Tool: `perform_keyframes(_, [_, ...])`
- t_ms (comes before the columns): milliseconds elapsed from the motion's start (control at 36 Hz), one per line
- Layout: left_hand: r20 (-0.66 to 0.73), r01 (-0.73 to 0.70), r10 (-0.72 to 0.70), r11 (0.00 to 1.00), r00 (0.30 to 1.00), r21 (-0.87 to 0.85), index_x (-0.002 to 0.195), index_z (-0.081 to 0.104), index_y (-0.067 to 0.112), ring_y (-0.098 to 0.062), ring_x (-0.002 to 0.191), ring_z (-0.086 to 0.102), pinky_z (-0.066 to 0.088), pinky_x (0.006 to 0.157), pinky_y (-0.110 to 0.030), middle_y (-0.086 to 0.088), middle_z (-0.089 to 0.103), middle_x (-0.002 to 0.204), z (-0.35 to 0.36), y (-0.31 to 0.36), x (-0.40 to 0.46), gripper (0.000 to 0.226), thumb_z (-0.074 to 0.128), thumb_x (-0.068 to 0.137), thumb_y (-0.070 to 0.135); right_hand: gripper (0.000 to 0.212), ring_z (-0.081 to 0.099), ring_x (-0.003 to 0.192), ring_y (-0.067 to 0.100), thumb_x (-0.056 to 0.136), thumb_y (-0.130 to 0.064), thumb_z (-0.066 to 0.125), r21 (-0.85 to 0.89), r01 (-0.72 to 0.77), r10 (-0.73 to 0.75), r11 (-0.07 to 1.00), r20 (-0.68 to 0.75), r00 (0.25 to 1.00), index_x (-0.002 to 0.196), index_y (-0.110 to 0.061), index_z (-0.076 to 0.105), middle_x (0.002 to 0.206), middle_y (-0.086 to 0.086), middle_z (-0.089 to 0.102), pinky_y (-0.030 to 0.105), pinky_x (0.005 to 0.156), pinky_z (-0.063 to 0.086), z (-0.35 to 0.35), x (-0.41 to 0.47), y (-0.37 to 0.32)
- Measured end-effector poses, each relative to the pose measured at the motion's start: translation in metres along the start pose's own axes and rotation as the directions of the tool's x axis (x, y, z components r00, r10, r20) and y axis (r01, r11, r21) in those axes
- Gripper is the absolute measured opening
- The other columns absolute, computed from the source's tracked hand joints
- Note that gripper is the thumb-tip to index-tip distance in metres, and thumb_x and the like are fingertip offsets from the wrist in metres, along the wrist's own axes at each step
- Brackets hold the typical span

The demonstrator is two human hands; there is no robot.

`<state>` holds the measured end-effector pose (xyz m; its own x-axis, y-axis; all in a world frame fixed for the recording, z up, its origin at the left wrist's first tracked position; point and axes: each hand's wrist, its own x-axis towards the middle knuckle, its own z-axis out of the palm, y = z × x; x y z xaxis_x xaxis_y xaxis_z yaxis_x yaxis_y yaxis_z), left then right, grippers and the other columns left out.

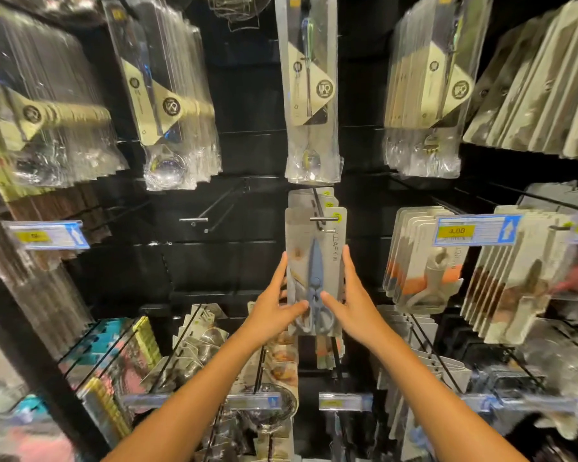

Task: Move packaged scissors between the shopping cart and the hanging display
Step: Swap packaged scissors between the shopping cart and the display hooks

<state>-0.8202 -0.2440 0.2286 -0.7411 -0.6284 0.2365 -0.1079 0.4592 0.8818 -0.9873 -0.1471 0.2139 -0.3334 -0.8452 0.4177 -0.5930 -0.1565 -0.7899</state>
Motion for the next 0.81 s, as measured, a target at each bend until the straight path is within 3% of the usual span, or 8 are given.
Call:
perform_keyframes(83, [0.009, 0.017, -0.017, 0.999, 1.0, 0.049, 0.156, -0.006, 0.04, 0.0, 0.129, 0.048, 0.046, 0.092, -0.006, 0.001, 0.031, 0.161, 0.0, 0.0, 0.015, 0.102, 0.07, 0.093, 0.016, 0.102, 0.027, 0.151, 0.019, 0.098, -0.03, 0.063, -0.024, -0.017, 0.017, 1.0, 0.002, 1.0, 0.15, -0.052, -0.022, 0.167, -0.002, 0.014, 0.054, 0.12, 0.032, 0.001, 0.016, 0.006])
perform_keyframes(194, [0.012, 0.075, -0.076, 0.992, 0.997, 0.099, 0.155, -0.011, 0.04, -0.019, 0.143, 0.041, 0.042, 0.111, -0.034, -0.004, 0.029, 0.162, -0.001, 0.004, 0.031, 0.108, 0.074, 0.09, 0.023, 0.102, 0.026, 0.151, 0.02, 0.097, -0.025, 0.063, -0.045, -0.021, 0.021, 0.999, 0.002, 1.0, 0.152, -0.05, -0.018, 0.165, 0.001, 0.019, 0.05, 0.121, 0.03, -0.001, 0.03, 0.003])
perform_keyframes(278, [0.007, 0.075, -0.077, 0.99, 0.997, 0.123, 0.153, -0.01, 0.043, -0.022, 0.143, 0.04, 0.04, 0.112, -0.037, -0.003, 0.031, 0.161, -0.003, 0.005, 0.038, 0.106, 0.073, 0.09, 0.024, 0.103, 0.026, 0.15, 0.022, 0.096, -0.024, 0.065, -0.042, -0.016, 0.017, 0.999, 0.022, 1.0, 0.152, -0.051, -0.017, 0.165, 0.003, 0.02, 0.047, 0.12, 0.03, -0.003, 0.037, 0.004])
perform_keyframes(417, [-0.017, 0.073, -0.071, 0.984, 0.997, 0.161, 0.152, 0.001, 0.045, -0.015, 0.142, 0.04, 0.04, 0.111, -0.029, 0.0, 0.035, 0.158, -0.006, -0.004, 0.039, 0.096, 0.071, 0.092, 0.02, 0.105, 0.036, 0.146, 0.021, 0.091, -0.031, 0.072, -0.028, -0.074, 0.074, 0.997, 0.001, 0.997, 0.152, -0.055, -0.01, 0.16, 0.001, 0.03, 0.054, 0.115, 0.038, -0.002, 0.045, 0.023])
perform_keyframes(500, [-0.048, 0.076, -0.067, 0.975, 0.997, 0.208, 0.148, 0.007, 0.046, -0.006, 0.134, 0.04, 0.042, 0.103, -0.016, 0.002, 0.039, 0.154, -0.007, -0.007, 0.033, 0.087, 0.07, 0.093, 0.022, 0.094, 0.035, 0.144, 0.018, 0.094, -0.031, 0.068, -0.046, -0.103, 0.103, 0.994, -0.006, 0.995, 0.155, -0.052, 0.0, 0.158, -0.001, 0.031, 0.039, 0.115, 0.035, -0.004, 0.033, 0.026])
perform_keyframes(611, [-0.089, 0.125, -0.1, 0.929, 0.991, 0.35, 0.159, 0.013, 0.035, -0.016, 0.148, 0.03, 0.032, 0.119, -0.039, 0.0, 0.03, 0.161, -0.018, -0.028, 0.011, 0.086, 0.069, 0.093, 0.029, 0.081, 0.039, 0.143, 0.019, 0.097, -0.028, 0.064, -0.128, -0.159, 0.158, 0.979, -0.019, 0.987, 0.159, -0.036, 0.013, 0.159, -0.001, 0.028, 0.031, 0.111, 0.035, 0.001, 0.01, 0.046])
perform_keyframes(694, [-0.072, 0.092, -0.066, 0.885, 0.995, 0.456, 0.159, 0.019, 0.031, -0.004, 0.145, 0.029, 0.027, 0.117, -0.024, 0.006, 0.031, 0.16, -0.028, -0.044, -0.015, 0.078, 0.065, 0.096, 0.026, 0.068, 0.038, 0.144, 0.015, 0.097, -0.026, 0.063, -0.168, -0.135, 0.141, 0.976, 0.022, 0.99, 0.155, -0.029, 0.029, 0.158, -0.004, 0.031, 0.038, 0.117, 0.037, 0.013, -0.01, 0.051])
perform_keyframes(806, [-0.026, -0.011, 0.034, 0.795, 0.999, 0.607, 0.157, 0.026, 0.027, 0.01, 0.136, 0.024, 0.02, 0.114, -0.009, 0.011, 0.033, 0.157, -0.042, -0.056, -0.057, 0.069, 0.061, 0.098, 0.028, 0.056, 0.046, 0.131, 0.005, 0.096, -0.027, 0.066, -0.195, -0.041, 0.072, 0.98, 0.155, 0.985, 0.147, -0.031, 0.044, 0.147, -0.011, 0.045, 0.033, 0.114, 0.039, 0.031, -0.034, 0.041])
